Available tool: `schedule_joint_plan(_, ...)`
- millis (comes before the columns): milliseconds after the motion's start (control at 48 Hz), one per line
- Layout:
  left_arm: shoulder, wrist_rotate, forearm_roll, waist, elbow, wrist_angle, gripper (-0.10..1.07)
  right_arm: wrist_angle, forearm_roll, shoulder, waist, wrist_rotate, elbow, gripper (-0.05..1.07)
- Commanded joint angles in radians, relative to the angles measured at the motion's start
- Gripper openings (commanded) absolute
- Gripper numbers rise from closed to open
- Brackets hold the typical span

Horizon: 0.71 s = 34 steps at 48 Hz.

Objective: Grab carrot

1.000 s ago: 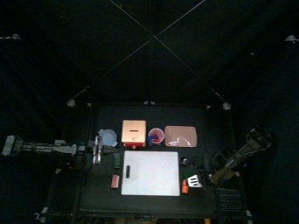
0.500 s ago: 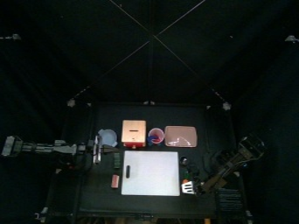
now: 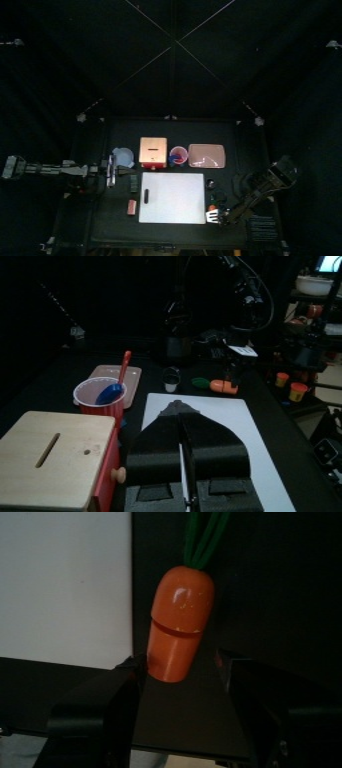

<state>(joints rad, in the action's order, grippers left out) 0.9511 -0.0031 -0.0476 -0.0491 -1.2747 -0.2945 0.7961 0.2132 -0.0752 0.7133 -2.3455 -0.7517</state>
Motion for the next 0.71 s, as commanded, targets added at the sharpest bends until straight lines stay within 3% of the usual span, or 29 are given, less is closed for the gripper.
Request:
schedule_joint_plan(0, -0.005, 0.005, -0.002, -0.003, 0.011, -0.003, 0.19, -0.008, 0.006, 0.011, -0.006, -0.011, 0.031, 0.9)
schedule_joint_plan(312, -0.005, 0.003, -0.002, -0.006, 0.011, 0.002, 0.19, -0.018, 0.025, 0.055, -0.014, -0.041, 0.029, 0.86)
schedule_joint_plan(688, -0.005, 0.002, -0.002, -0.006, 0.008, 0.008, 0.19, -0.034, 0.034, 0.077, -0.023, -0.041, 0.025, 0.72)
